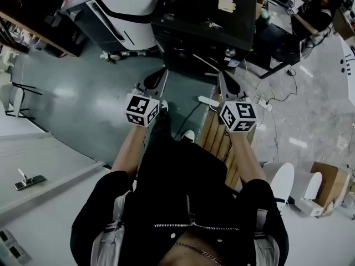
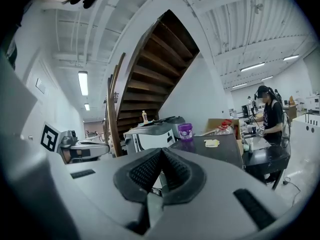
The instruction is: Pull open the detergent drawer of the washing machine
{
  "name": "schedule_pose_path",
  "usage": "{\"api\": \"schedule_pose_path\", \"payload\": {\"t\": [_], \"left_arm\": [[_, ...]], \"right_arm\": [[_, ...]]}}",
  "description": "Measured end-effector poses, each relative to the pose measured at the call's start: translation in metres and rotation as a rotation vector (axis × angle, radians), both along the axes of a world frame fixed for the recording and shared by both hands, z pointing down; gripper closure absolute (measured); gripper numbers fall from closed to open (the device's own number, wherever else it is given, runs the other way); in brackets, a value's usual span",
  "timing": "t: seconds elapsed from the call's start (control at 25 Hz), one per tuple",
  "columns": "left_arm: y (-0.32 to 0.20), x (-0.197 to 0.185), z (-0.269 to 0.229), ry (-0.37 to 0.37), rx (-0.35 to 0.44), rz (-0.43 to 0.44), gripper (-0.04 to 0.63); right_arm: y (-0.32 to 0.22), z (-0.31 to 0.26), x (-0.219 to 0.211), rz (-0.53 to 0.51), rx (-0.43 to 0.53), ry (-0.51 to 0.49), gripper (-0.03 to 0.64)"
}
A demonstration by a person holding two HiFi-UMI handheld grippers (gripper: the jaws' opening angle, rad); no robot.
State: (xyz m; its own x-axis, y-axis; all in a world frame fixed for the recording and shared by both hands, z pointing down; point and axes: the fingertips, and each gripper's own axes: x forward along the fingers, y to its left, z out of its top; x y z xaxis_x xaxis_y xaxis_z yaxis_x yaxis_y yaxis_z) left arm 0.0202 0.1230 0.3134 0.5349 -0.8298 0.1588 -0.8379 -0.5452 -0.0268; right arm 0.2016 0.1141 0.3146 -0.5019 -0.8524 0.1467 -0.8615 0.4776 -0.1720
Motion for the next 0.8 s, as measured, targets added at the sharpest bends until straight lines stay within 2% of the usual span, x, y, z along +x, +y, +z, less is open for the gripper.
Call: {"api": "schedule_pose_path", "payload": {"t": [0.4,0.8], "left_arm": [[-0.055,-0.005,0.01,0.017,-0.011,0.065,0.574],[-0.165,-0.043,0.033,0.048,-0.062,0.143,0.574]], "right_arm": [[-0.039,0.011,-0.013,0.048,-0.052,0.023,0.611],[-0.14,0.019,-0.064,0.111,-0.078,0.042,0.611]]}}
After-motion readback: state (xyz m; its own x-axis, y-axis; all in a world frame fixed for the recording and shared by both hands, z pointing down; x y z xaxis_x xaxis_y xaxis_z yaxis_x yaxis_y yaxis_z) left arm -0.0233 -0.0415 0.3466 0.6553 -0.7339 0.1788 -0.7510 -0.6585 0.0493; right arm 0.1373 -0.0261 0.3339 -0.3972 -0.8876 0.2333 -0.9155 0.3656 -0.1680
